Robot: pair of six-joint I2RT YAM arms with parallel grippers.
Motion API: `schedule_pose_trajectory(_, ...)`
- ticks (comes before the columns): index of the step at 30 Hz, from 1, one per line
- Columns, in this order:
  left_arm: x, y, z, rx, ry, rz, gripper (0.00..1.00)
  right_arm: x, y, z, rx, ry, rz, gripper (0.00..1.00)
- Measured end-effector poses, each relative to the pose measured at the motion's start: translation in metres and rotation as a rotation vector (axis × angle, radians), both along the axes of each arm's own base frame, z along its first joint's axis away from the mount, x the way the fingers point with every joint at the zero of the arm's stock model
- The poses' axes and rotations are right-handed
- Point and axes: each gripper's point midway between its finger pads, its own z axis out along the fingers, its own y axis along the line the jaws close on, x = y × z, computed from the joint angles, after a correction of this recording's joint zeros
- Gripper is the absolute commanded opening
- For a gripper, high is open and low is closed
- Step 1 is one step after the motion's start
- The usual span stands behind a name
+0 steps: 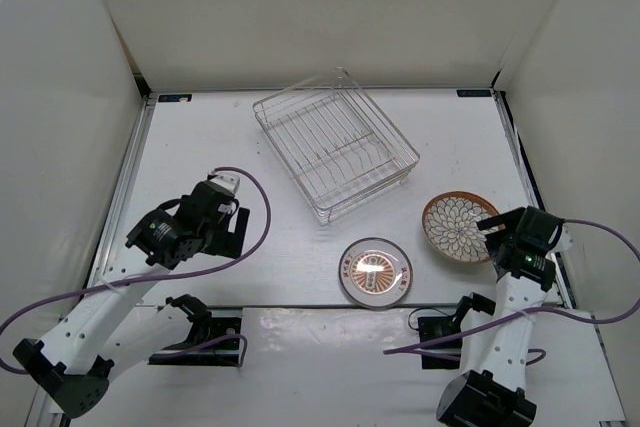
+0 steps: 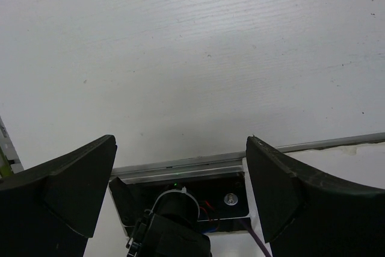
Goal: Unload the plates from the dish rack
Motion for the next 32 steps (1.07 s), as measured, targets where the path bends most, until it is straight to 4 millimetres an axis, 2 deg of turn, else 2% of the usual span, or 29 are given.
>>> schedule_pose_trajectory(7, -0.003, -0.006, -0.003, -0.033, 0.038, 0.004, 1.0, 0.01, -0.006, 0.026, -0.038, -0.051, 0.0, 0.89)
schedule_pose_trajectory(12, -0.005, -0.012, -0.003, -0.061, 0.078, 0.008, 1.0, 0.024, -0.007, 0.055, -0.053, -0.092, 0.052, 0.89)
schedule_pose_trajectory(15, -0.004, -0.018, 0.001, -0.091, 0.083, 0.006, 1.0, 0.048, 0.013, 0.08, 0.006, -0.174, 0.215, 0.89)
schedule_pose_trajectory(17, -0.002, -0.023, 0.006, -0.118, 0.074, -0.002, 1.0, 0.068, 0.034, 0.097, 0.062, -0.269, 0.358, 0.89)
schedule_pose_trajectory(19, 0.001, -0.027, 0.011, -0.147, 0.048, -0.006, 1.0, 0.076, 0.057, 0.113, 0.112, -0.364, 0.502, 0.89)
schedule_pose_trajectory(22, 0.008, -0.03, 0.017, -0.175, 0.002, -0.003, 1.0, 0.065, 0.094, 0.141, 0.115, -0.49, 0.706, 0.89)
schedule_pose_trajectory(26, 0.016, -0.027, 0.026, -0.153, -0.029, 0.021, 1.0, 0.035, 0.138, 0.176, 0.088, -0.645, 0.935, 0.89)
schedule_pose_trajectory(29, 0.028, -0.028, 0.04, -0.141, -0.065, 0.028, 1.0, 0.019, 0.155, 0.184, 0.087, -0.688, 1.028, 0.89)
schedule_pose_trajectory(32, 0.039, -0.026, 0.045, -0.119, -0.112, 0.032, 1.0, 0.011, 0.164, 0.18, 0.123, -0.669, 1.075, 0.89)
